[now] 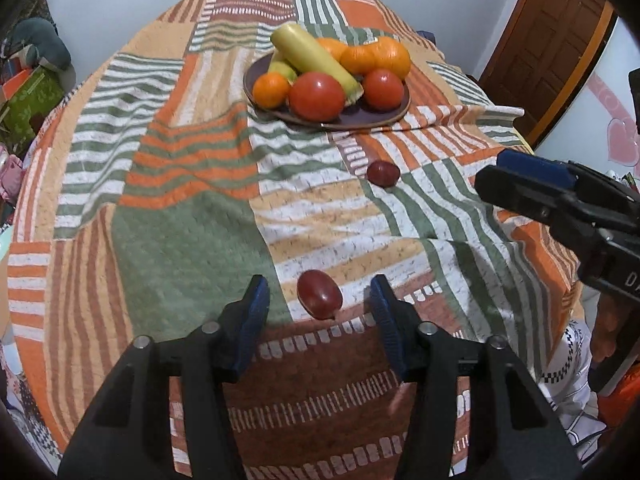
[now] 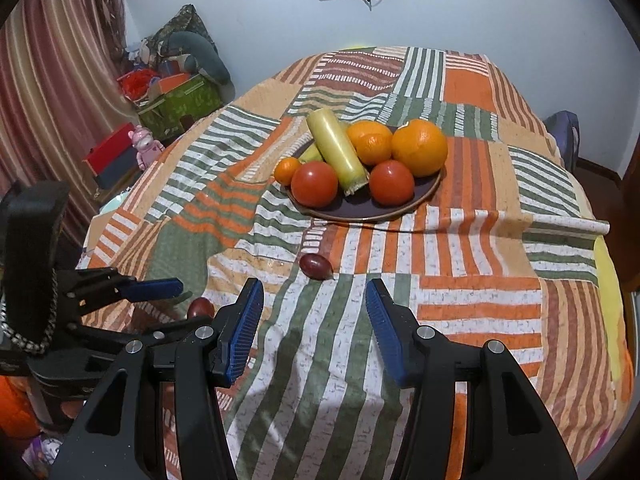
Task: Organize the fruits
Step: 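Grasp a small dark red plum with the left tool while the right grasps another plum, then carry both plums onto the plate and open both tools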
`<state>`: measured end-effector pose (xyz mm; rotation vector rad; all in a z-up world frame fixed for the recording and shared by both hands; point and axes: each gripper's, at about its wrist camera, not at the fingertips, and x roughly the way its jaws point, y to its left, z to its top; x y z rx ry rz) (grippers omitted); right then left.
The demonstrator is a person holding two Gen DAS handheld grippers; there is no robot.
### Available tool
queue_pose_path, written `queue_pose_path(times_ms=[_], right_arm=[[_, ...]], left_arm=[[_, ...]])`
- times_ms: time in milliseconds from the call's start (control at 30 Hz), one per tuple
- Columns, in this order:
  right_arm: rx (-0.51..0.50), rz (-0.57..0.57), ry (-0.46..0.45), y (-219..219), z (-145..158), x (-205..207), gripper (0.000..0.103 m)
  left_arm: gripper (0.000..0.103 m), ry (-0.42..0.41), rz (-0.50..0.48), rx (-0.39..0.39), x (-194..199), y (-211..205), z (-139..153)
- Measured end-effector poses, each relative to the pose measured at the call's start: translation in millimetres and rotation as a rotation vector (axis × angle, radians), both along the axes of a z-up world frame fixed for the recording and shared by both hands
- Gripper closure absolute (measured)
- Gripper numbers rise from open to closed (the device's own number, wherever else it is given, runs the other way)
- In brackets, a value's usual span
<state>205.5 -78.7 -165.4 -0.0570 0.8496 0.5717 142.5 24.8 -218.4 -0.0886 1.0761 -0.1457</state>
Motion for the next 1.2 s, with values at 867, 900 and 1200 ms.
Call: queue_pose_path(times_ms=[867,900,1200], right_arm=[[-0.081,0.072,0.077,37.8,-46.8,44.5,0.062],[-0.082,0.077,0.081,38.8,-47.4,45.5,0.064],[-0.08,0.079,0.075,38.1,-47.4,48.8,0.079]], left_arm=[[0.081,-0.057,0.061,-0.031,23.6,44.7,9.4],[0.081,-0.054,0.063,-0.036,26.3,45.9,8.4],[0.081,-0.066,0.06,-0.049,33.8,44.1,11.8]])
